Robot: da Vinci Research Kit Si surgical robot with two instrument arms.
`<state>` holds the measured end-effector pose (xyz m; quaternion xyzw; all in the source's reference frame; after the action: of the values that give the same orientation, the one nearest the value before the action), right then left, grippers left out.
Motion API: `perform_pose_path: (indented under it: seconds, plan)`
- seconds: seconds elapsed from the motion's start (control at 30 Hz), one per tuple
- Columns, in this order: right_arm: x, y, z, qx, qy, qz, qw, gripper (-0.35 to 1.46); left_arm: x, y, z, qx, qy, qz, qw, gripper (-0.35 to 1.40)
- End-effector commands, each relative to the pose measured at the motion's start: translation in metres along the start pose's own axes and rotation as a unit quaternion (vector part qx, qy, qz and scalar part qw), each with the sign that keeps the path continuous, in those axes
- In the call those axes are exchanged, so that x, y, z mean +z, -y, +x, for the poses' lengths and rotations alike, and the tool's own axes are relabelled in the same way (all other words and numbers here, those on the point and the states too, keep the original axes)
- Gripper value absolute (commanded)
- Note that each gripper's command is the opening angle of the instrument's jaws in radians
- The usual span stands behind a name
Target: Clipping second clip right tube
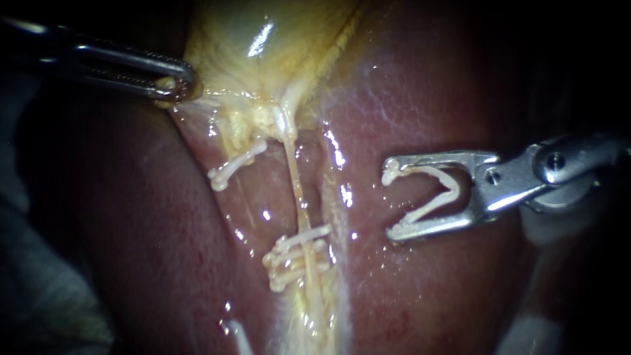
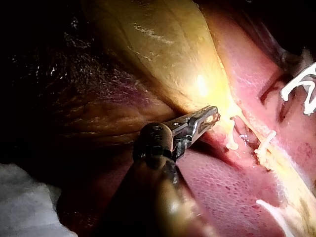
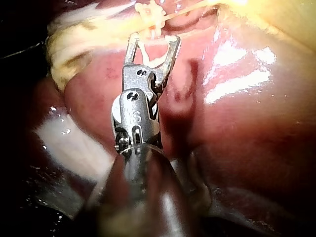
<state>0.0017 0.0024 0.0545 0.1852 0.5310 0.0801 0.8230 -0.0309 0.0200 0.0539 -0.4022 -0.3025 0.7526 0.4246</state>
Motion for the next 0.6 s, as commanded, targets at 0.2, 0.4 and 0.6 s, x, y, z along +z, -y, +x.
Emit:
perform_pose_path:
  seconds: [0.2,0.4,0.6]
  plan:
    - [0.0030,-0.0009,-0.0007,0.099,-0.012,0.047,0.9939,0.50,0.0005,0.0000,-0.0001,-0.003,-0.001,0.002,1.0000,-0.35]
    - [0.0056,-0.0023,-0.0029,0.178,-0.014,0.057,0.9823,0.50,0.0007,-0.0001,-0.0001,-0.003,-0.002,0.004,1.0000,-0.35]
    - [0.0081,-0.0037,-0.0060,0.229,-0.013,0.064,0.9713,0.50,0.0011,-0.0002,-0.0002,-0.003,-0.001,0.003,1.0000,-0.35]
